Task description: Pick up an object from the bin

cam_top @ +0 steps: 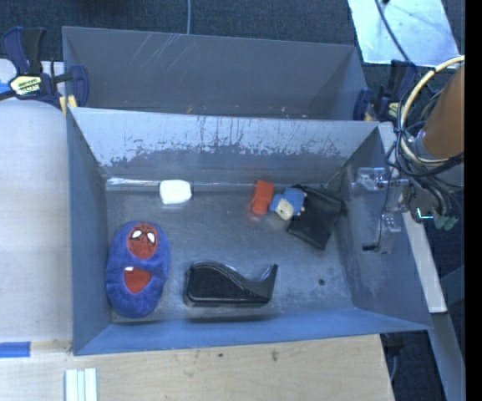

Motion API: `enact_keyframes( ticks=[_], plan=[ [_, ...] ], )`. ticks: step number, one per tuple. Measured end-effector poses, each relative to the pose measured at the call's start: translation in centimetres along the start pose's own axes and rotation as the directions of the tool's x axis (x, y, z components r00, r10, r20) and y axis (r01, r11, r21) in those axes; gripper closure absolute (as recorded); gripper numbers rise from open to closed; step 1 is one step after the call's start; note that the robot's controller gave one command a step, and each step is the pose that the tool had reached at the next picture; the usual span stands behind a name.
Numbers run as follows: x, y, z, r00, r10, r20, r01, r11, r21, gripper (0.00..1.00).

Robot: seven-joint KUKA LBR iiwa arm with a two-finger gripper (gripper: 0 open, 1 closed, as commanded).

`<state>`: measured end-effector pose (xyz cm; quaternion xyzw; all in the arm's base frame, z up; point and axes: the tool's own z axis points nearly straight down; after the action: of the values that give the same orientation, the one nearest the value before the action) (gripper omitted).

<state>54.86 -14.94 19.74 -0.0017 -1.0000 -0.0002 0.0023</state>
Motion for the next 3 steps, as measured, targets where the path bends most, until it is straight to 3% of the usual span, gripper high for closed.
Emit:
enact_keyframes(
  ticks=[1, 2, 3],
  plan=[
    [0.8, 1.2, 1.1, 0.765, -0.644, 0.004, 0.644, 0.765, 0.003, 0.0],
    [-3.4, 2.0, 2.6, 0.286, -0.958, 0.003, 0.958, 0.286, 0.007, 0.0],
    [-5.9, 3.4, 8.6, -0.425, -0.905, 0.002, 0.905, -0.425, 0.006, 0.0]
  ],
)
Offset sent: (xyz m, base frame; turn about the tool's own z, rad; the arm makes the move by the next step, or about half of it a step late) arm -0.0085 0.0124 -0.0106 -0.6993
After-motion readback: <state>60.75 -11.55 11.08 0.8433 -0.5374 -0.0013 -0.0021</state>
